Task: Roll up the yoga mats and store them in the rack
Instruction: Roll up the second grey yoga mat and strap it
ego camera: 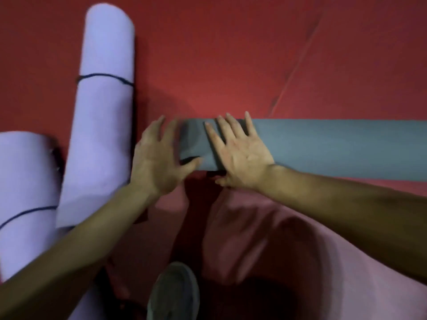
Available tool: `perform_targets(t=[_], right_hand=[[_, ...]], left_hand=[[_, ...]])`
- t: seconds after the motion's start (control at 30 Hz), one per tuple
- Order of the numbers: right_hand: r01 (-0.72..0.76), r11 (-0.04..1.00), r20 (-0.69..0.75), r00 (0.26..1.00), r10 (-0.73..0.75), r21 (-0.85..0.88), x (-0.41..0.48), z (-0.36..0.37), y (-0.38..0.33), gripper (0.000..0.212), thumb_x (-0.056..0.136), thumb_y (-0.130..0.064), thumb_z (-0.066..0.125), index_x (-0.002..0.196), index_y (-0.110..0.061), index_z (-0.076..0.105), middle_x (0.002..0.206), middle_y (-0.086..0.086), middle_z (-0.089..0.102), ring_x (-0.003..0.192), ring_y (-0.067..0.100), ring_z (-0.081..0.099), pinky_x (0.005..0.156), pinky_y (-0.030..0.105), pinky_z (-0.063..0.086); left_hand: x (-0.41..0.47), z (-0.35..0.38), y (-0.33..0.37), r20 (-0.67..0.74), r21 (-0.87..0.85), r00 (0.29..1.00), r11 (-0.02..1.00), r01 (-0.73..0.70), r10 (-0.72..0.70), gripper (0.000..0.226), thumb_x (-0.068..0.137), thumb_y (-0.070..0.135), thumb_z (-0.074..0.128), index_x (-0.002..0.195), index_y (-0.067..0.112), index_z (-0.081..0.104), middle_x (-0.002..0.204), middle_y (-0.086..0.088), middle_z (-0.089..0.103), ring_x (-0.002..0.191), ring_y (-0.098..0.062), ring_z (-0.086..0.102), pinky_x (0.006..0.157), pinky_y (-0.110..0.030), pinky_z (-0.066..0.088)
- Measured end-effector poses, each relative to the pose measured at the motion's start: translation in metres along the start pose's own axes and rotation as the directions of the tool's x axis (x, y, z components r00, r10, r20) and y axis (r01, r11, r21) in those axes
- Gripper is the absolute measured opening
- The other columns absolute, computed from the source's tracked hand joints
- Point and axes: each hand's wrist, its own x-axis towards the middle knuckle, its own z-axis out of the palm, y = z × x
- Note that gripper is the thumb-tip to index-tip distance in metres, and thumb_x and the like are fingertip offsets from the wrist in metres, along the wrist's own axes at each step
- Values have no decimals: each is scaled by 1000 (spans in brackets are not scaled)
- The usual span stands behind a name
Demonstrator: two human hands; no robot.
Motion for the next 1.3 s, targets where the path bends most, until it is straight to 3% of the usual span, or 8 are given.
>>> perform_targets(t=[0.23,0.43,0.6,0.73,0.93,1.07,1.17,1.3], right_hand=[[-19,1000,-81,997,19,-4,33,-15,-29,135,54,-79,80,157,-11,27,130,26,51,115,44,53,101,53,41],[213,975,121,971,-204,-68,-4,-29,-93,140,54,-85,68,163,-19,10,138,18,48,121,37,50,101,47,41],[377,922,165,919,-359,-90,-27,-26,-131,140,58,-90,61,164,-23,1,144,15,44,127,33,49,105,44,41],[402,910,69,915,-397,-99,-31,-13,-146,141,44,-84,73,160,-16,29,128,23,58,107,39,61,90,47,50],[434,898,21,901,-434,-77,-41,-5,-161,138,40,-84,73,155,-14,41,116,23,63,99,40,63,81,46,52],[434,898,5,900,-435,-64,-43,-2,-165,138,42,-86,67,156,-15,38,120,23,62,104,41,62,84,47,52],[433,899,-7,901,-434,-59,-41,2,-166,138,41,-87,64,156,-15,39,121,23,62,105,41,62,86,48,52],[424,904,-32,904,-426,-44,-42,7,-163,136,40,-84,72,153,-15,44,116,23,63,100,41,62,83,47,51]], left_hand=[[-104,-12,-71,145,-349,937,870,350,-319,74,88,51,55,150,14,45,147,-4,55,134,-20,52,111,-32,42],[-169,-6,-59,145,-434,898,789,435,-415,56,94,39,49,146,20,53,128,-9,69,117,-27,64,95,-37,50],[-233,23,-58,203,-401,819,717,570,-537,50,101,41,41,146,23,54,144,-1,60,130,-23,57,108,-35,44],[-297,36,-61,202,-209,801,774,598,-564,68,87,43,32,144,13,56,135,-13,62,115,-35,64,91,-44,56],[-316,39,-83,369,50,847,918,393,-383,62,77,-9,62,138,5,60,141,-25,56,112,-46,65,84,-50,60],[-309,38,-80,440,142,831,940,310,-340,56,92,6,57,147,13,50,153,-13,45,132,-36,52,101,-41,47],[-313,34,-82,519,241,775,932,271,-360,37,95,10,52,130,19,61,134,-7,60,121,-31,58,90,-38,49],[-317,41,-87,303,82,846,896,436,-440,44,92,18,50,134,10,58,125,-15,63,115,-38,59,85,-44,53]])
